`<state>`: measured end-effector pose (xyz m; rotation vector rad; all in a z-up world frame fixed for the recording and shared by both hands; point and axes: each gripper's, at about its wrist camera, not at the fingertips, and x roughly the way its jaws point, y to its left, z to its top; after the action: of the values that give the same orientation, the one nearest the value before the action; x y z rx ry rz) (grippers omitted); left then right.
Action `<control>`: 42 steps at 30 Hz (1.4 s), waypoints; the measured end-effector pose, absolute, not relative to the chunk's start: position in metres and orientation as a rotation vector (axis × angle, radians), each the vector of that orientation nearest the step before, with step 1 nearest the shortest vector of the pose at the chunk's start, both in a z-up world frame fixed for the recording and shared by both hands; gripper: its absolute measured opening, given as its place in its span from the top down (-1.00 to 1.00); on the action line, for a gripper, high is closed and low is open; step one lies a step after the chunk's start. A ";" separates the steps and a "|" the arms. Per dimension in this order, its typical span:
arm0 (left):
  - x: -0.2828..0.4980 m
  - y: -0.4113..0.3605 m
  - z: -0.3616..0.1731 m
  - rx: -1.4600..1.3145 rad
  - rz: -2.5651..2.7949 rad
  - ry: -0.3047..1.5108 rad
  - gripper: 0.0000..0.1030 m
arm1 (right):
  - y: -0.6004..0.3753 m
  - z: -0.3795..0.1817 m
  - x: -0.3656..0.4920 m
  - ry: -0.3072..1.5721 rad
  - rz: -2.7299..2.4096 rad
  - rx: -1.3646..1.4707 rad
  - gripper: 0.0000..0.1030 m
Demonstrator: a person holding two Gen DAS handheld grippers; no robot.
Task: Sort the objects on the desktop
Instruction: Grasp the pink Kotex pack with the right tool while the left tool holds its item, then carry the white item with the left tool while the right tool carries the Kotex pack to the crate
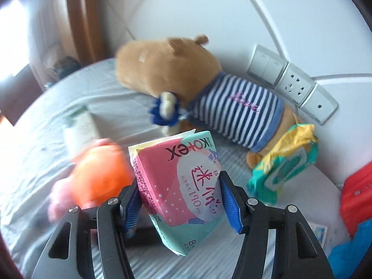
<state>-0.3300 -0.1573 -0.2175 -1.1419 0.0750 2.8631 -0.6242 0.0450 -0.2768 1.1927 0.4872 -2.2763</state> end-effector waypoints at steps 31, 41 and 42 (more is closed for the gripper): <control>-0.334 0.179 0.013 -0.712 2.532 0.210 0.51 | 0.431 0.022 -0.308 0.096 -2.662 0.909 -0.16; -0.356 0.349 0.074 -0.628 2.351 0.267 0.51 | 0.520 0.034 -0.275 0.051 -2.641 0.915 -0.16; -0.358 0.366 0.080 -0.619 2.333 0.272 0.51 | 0.525 0.033 -0.272 0.047 -2.629 0.915 -0.16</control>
<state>-0.3583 0.3656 0.0796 -0.6195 0.2722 2.3331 -0.2722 0.5247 0.0335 0.9155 0.0467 -2.6287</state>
